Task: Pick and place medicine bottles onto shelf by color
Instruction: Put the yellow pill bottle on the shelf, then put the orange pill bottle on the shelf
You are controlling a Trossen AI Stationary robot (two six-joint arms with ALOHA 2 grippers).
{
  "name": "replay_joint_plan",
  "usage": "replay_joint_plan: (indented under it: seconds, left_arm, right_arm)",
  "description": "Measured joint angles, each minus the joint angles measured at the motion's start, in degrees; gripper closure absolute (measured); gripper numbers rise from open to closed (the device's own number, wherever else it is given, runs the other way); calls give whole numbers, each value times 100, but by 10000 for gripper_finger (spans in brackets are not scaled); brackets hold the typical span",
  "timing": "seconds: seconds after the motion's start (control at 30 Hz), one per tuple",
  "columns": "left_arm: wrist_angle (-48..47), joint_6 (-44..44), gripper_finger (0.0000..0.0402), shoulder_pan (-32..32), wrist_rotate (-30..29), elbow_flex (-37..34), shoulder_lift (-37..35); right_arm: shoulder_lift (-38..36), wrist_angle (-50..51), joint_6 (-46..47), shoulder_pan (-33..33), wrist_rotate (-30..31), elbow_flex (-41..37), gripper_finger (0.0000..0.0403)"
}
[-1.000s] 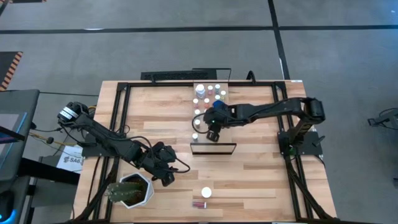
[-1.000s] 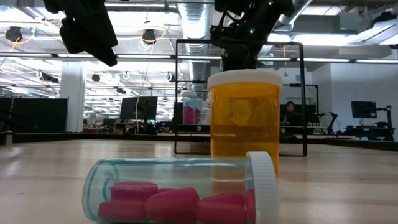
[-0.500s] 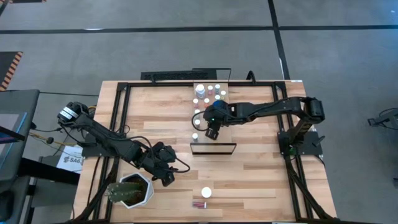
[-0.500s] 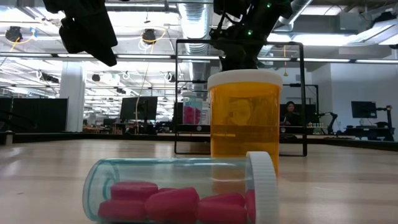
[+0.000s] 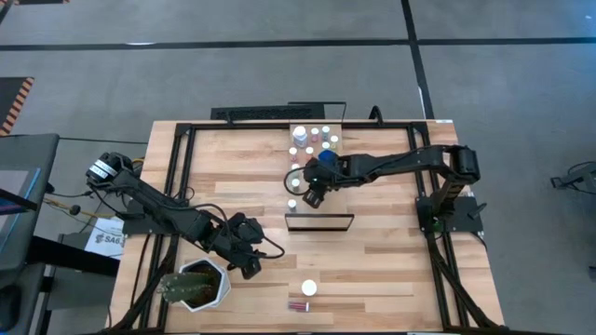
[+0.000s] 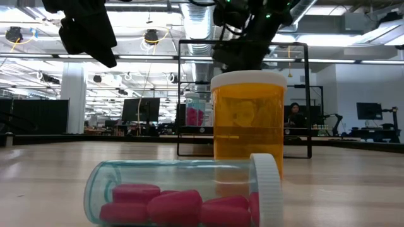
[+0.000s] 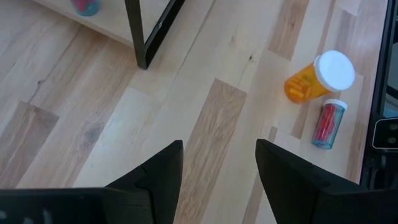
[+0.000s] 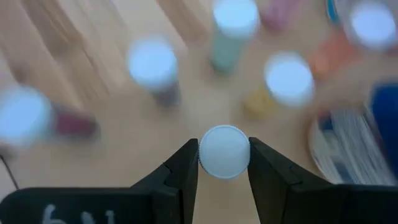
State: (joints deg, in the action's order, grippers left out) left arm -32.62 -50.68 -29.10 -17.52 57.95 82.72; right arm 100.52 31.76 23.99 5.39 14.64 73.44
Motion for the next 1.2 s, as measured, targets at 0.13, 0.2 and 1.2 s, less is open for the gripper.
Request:
replay_joint_plan:
  seconds: [0.13,0.2,1.2]
  left_arm:
    - [-4,0,214,2,28,0,0]
    - [-26,2,214,2,28,0,0]
    - [-137,-9,214,7,70,0,0]
  right_arm:
    - [124,-111,26,-2,12,11,266]
    - [192,-114,14,-19,44,20,266]
    - [259,820,-548,-90,-16,943,164]
